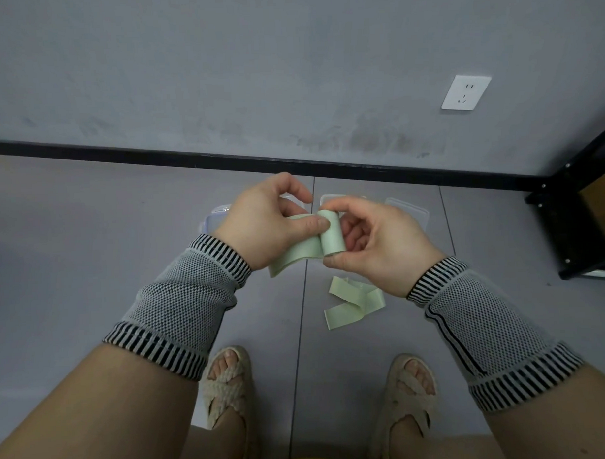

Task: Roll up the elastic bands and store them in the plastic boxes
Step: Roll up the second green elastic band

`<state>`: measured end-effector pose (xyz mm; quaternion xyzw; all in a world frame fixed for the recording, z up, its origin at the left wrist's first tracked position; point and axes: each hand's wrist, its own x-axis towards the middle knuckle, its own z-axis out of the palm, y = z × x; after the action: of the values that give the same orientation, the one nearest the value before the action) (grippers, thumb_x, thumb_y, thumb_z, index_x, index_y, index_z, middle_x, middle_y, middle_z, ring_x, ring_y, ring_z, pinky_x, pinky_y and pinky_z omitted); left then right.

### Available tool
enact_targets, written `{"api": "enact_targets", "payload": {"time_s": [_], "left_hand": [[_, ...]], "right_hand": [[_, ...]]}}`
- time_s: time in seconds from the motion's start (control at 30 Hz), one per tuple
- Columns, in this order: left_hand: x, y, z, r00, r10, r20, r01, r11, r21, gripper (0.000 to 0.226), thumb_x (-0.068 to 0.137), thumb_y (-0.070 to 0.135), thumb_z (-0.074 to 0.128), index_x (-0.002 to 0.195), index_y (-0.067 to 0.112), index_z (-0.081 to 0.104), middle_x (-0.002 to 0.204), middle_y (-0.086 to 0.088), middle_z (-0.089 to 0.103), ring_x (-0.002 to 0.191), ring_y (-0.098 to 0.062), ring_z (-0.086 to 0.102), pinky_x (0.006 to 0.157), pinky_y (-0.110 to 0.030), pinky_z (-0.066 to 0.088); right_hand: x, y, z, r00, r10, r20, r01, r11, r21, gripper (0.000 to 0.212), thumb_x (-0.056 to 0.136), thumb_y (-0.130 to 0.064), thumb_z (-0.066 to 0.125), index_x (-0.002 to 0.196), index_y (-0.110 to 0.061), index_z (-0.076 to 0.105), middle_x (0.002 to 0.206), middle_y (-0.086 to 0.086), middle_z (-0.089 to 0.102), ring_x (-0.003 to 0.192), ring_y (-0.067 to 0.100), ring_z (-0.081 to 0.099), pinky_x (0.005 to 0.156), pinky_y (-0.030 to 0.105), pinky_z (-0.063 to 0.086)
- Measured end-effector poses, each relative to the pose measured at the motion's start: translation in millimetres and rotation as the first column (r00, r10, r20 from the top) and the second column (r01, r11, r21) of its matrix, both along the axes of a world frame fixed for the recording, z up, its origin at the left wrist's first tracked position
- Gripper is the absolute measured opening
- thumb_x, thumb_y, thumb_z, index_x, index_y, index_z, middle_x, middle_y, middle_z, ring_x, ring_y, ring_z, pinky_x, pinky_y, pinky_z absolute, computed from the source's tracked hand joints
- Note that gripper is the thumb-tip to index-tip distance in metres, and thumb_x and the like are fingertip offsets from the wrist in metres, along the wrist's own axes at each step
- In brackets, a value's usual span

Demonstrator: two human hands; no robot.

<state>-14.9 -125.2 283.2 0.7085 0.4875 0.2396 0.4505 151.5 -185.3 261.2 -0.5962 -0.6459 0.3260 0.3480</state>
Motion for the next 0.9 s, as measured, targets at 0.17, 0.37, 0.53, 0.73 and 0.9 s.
{"api": "enact_targets", "payload": {"time_s": [0.17, 0.37, 0.53, 0.73, 0.9], "left_hand": [[3.1, 0.1, -3.1, 1.0, 0.002, -0.023, 0.0, 0.999, 0.046, 0.023, 0.075, 0.023, 0.076, 0.082, 0.028, 0.055, 0.076, -0.001, 0.071, 0.066, -0.013, 0.061, 0.069, -0.032, 0.052], [2.5, 3.3, -5.4, 1.0, 0.024, 0.01, -0.025, 0.999, 0.043, 0.019, 0.077, 0.016, 0.074, 0.075, 0.027, 0.058, 0.079, -0.004, 0.071, 0.074, -0.021, 0.065, 0.077, -0.041, 0.055], [4.9, 2.1, -7.2, 1.0, 0.007, 0.025, -0.008, 0.998, 0.069, 0.02, 0.077, 0.014, 0.075, 0.074, 0.026, 0.059, 0.08, -0.006, 0.07, 0.079, -0.022, 0.067, 0.079, -0.043, 0.055], [5.9, 1.3, -7.9, 0.996, -0.019, 0.084, 0.016, 0.999, 0.034, 0.014, 0.081, 0.013, 0.071, 0.081, 0.023, 0.062, 0.081, -0.003, 0.07, 0.075, -0.016, 0.064, 0.076, -0.036, 0.055], [5.4, 2.2, -9.9, 0.998, -0.011, 0.058, 0.008, 0.999, 0.054, 0.021, 0.091, 0.013, 0.054, 0.092, 0.032, 0.064, 0.075, -0.004, 0.067, 0.069, -0.014, 0.057, 0.067, -0.031, 0.048]], "right_hand": [[-3.1, -0.5, -4.7, 0.999, -0.009, 0.034, 0.008, 1.0, 0.025, 0.064, 0.072, -0.003, 0.073, 0.124, -0.036, 0.056, 0.102, 0.003, 0.055, 0.074, 0.01, 0.062, 0.075, 0.026, 0.055], [-0.8, -1.0, -2.0, 0.935, -0.138, -0.327, 0.089, 0.983, -0.162, 0.053, 0.081, -0.003, 0.066, 0.119, -0.038, 0.052, 0.104, 0.004, 0.06, 0.077, 0.021, 0.065, 0.078, 0.033, 0.057], [-5.7, 1.8, -5.7, 0.914, -0.157, -0.375, 0.072, 0.97, -0.232, 0.023, 0.093, -0.014, 0.056, 0.114, -0.019, 0.066, 0.089, 0.001, 0.068, 0.073, 0.005, 0.06, 0.066, 0.025, 0.048], [-2.5, 2.3, -2.3, 0.904, -0.194, -0.381, 0.112, 0.967, -0.228, 0.022, 0.093, -0.014, 0.056, 0.111, -0.019, 0.066, 0.083, -0.001, 0.068, 0.068, 0.004, 0.057, 0.062, 0.022, 0.044], [0.2, 2.3, 1.8, 0.853, -0.226, -0.47, 0.142, 0.968, -0.208, 0.023, 0.094, -0.009, 0.052, 0.096, -0.028, 0.064, 0.083, -0.002, 0.065, 0.07, 0.008, 0.054, 0.063, 0.023, 0.044]]}}
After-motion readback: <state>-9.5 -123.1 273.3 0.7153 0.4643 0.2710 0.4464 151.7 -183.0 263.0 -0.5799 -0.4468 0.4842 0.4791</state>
